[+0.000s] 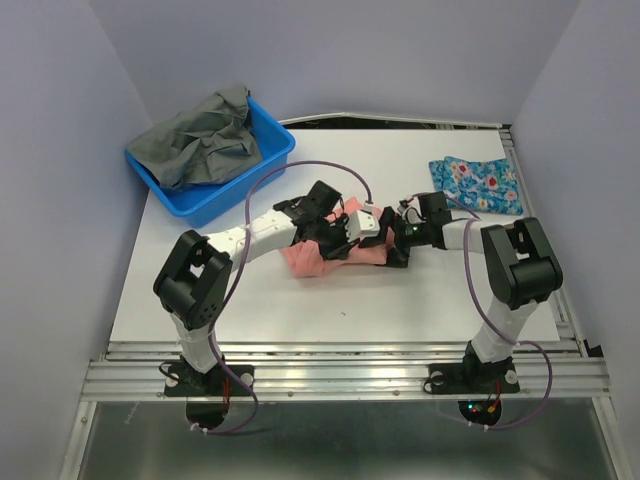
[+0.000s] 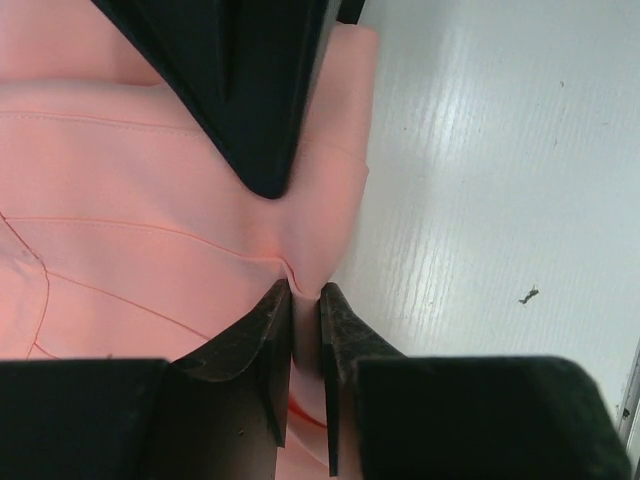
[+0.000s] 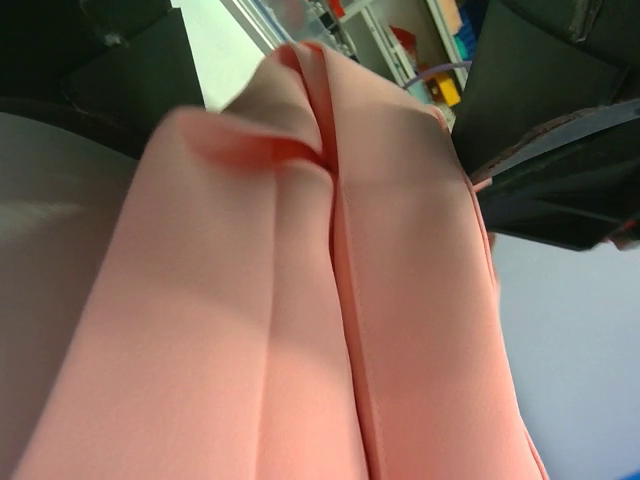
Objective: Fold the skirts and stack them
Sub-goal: Neatly place the folded skirt to the corner
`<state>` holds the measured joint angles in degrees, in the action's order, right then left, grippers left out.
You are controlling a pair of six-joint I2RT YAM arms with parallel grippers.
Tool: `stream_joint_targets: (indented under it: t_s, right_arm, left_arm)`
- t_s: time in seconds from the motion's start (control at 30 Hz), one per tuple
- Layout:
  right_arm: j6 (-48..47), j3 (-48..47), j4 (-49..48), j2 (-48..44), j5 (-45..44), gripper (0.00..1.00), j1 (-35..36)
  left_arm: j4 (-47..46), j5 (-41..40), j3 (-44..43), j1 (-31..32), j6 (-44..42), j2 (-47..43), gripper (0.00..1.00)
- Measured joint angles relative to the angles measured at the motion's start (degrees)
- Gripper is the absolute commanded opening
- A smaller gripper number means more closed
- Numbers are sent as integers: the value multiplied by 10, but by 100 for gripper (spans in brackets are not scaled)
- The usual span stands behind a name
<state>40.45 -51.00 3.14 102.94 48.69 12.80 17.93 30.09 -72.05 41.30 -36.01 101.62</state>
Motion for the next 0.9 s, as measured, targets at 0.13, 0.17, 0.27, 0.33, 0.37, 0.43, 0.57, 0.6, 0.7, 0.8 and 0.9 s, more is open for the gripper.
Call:
stream_joint_targets:
  t_s: [0.13, 0.17, 0.27, 0.33, 0.37, 0.43, 0.57, 0.6, 0.7, 0.8, 0.9]
  right_arm:
    - [47, 0, -67, 29, -2, 97, 0]
    - [60, 0, -87, 37, 2, 91, 0]
    - [81, -2, -134, 55, -1, 60, 5]
    - [87, -2, -152, 66, -6, 38, 12]
    - [90, -1, -154, 68, -10, 32, 14]
    - [86, -1, -156, 69, -15, 22, 16]
    - [41, -1, -140, 59, -52, 16, 21]
    - [27, -2, -130, 56, -60, 15, 21]
    - [-15, -8, -100, 43, -82, 15, 21]
    - [-51, -17, -74, 35, -98, 15, 21]
    - [-80, -28, -49, 35, -110, 15, 21]
  left_arm:
    - [3, 7, 0, -2, -8, 0, 1]
    - [4, 10, 0, -2, -10, 0, 1]
    - [8, 14, 0, -2, -16, 0, 13]
    - [7, 13, 0, -2, -17, 0, 30]
    - [5, 11, 0, -3, -16, 0, 34]
    - [-3, 7, 1, -9, 5, -1, 49]
    - [-33, -3, 36, -31, 82, -44, 63]
    - [-41, -7, 58, -46, 124, -74, 64]
    - [-43, -14, 97, -90, 213, -156, 79]
    - [-51, -28, 132, -136, 327, -241, 96]
    - [-61, -39, 172, -155, 439, -281, 96]
